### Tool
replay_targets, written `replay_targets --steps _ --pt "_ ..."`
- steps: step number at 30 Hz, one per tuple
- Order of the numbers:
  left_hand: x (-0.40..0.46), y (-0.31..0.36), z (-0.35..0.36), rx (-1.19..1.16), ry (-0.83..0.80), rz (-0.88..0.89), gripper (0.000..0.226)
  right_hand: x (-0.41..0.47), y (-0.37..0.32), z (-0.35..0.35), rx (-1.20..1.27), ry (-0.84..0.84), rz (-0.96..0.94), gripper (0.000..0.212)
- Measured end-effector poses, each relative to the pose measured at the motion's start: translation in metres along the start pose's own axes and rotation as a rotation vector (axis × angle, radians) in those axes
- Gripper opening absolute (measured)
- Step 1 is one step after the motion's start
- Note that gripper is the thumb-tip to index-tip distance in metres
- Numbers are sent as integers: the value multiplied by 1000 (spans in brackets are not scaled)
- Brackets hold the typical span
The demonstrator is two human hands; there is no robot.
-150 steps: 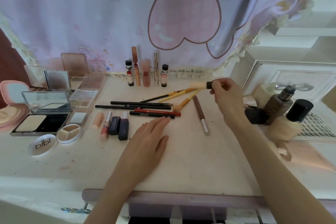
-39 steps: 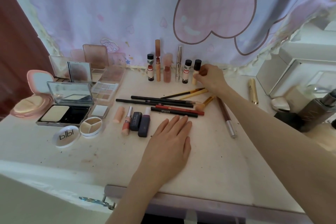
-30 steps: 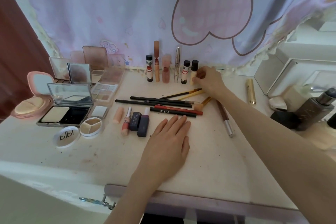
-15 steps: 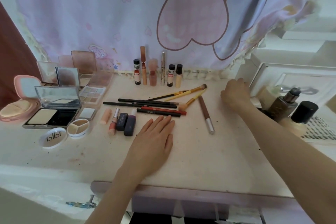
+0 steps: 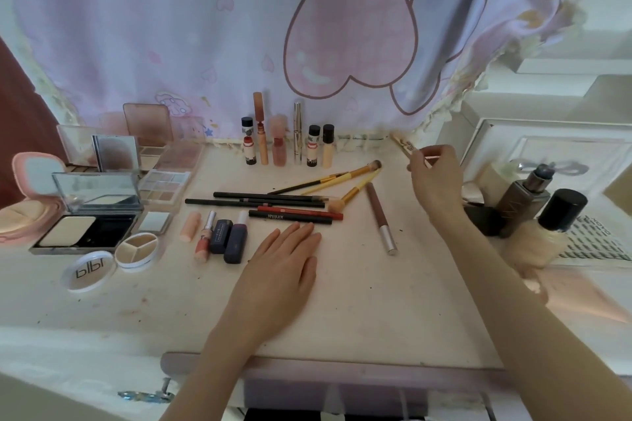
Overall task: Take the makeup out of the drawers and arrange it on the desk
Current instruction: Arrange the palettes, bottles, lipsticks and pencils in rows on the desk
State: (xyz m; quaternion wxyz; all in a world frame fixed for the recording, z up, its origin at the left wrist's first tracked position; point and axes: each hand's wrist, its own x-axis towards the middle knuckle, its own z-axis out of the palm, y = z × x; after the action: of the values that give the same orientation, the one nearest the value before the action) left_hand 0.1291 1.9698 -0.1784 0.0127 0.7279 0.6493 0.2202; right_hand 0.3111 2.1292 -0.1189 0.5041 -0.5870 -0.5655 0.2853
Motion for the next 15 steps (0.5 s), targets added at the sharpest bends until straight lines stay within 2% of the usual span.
replay_targets --steps 2,4,7,9,13,15 --pt "0 1 -2 -46 44 -14 44 -15 -8 -5 246 -123 74 7" --pt "0 2 -4 -150 78 -70 48 -29 -15 -7 411 -325 125 10" --pt "-1 7 -9 -358 113 -163 64 -47 -20 -4 445 -604 201 26" --pt "-1 9 -11 -394 160 -129 67 -57 -24 -1 383 -746 209 30" --pt "-2 13 -20 -373 212 -97 34 -77 -29 7 399 -891 253 30" --pt "-2 14 -23 -255 315 -60 35 -84 -30 10 508 -891 339 30"
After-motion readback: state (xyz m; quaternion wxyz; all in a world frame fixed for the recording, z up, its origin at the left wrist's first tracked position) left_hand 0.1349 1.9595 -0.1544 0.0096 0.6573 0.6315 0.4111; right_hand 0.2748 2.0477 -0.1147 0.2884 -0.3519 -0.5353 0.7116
